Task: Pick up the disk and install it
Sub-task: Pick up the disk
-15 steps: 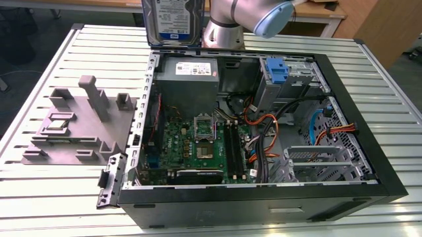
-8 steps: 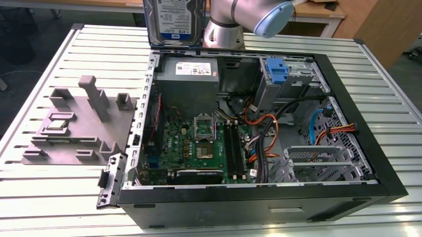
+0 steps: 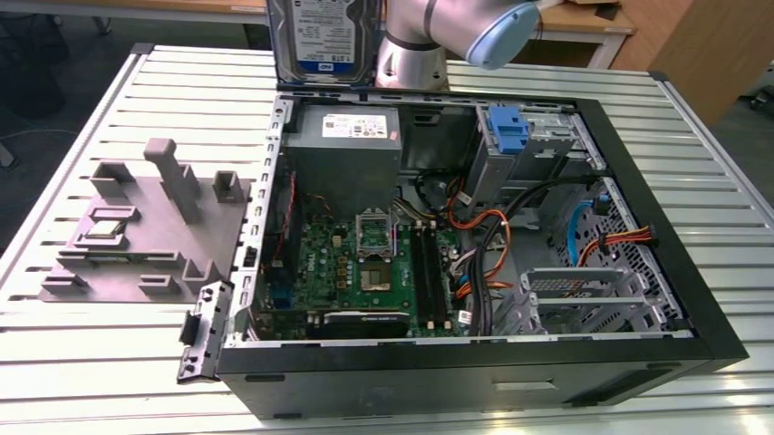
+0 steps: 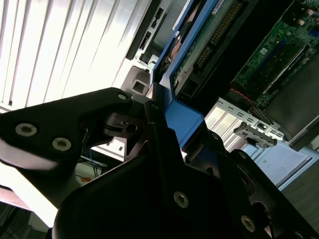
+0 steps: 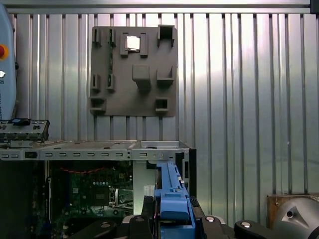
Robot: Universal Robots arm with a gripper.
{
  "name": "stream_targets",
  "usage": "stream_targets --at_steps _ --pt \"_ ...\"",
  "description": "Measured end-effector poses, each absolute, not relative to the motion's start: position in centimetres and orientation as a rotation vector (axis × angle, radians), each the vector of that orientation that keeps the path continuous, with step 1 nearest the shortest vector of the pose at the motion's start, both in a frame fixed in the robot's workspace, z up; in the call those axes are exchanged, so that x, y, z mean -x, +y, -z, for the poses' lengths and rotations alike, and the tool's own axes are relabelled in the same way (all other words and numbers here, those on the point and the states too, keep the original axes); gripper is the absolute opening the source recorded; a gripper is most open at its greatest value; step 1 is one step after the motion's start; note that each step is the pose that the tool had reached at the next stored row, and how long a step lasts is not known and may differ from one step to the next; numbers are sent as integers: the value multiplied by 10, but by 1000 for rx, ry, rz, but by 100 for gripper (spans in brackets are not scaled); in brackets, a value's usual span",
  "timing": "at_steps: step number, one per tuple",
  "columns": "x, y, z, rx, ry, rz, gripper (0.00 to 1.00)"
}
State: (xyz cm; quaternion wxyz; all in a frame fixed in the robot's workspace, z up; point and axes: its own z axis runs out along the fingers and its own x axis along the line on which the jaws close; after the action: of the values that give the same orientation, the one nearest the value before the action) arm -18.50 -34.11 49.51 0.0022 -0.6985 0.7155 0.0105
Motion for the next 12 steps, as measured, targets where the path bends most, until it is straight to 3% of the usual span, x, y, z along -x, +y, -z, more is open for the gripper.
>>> stream_targets --at_steps 12 --pt "180 -341 -495 2191 2245 -33 37"
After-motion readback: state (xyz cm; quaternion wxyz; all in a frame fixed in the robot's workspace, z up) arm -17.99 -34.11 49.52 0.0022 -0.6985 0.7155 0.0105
